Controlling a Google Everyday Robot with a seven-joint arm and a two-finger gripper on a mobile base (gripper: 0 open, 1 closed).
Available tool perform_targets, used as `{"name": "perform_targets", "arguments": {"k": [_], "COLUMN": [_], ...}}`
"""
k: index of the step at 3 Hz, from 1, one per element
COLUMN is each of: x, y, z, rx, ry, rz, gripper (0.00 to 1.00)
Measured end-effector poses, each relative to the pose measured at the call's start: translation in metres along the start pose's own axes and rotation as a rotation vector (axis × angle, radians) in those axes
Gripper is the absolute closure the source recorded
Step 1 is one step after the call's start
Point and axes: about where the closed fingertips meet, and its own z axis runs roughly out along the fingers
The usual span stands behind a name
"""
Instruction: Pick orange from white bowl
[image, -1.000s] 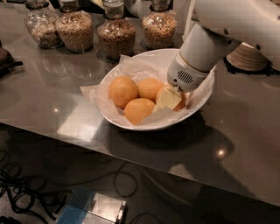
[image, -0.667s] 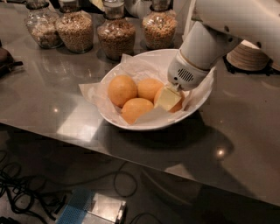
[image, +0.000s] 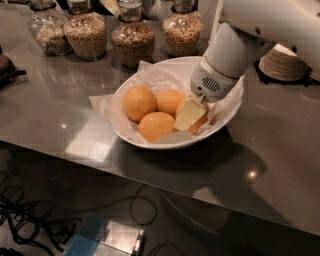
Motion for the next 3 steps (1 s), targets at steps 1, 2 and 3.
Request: {"name": "perform_targets", "arguments": {"k": [1, 2, 3], "x": [-0.007, -0.01, -0.009], "y": [-0.004, -0.032, -0.042], "z": [-0.011, -0.046, -0.093], "rx": [-0.03, -0.08, -0.159], "ry": [-0.109, -0.364, -0.609], "rz": [0.024, 0.042, 0.005], "gripper": [1.0, 1.0, 1.0]}}
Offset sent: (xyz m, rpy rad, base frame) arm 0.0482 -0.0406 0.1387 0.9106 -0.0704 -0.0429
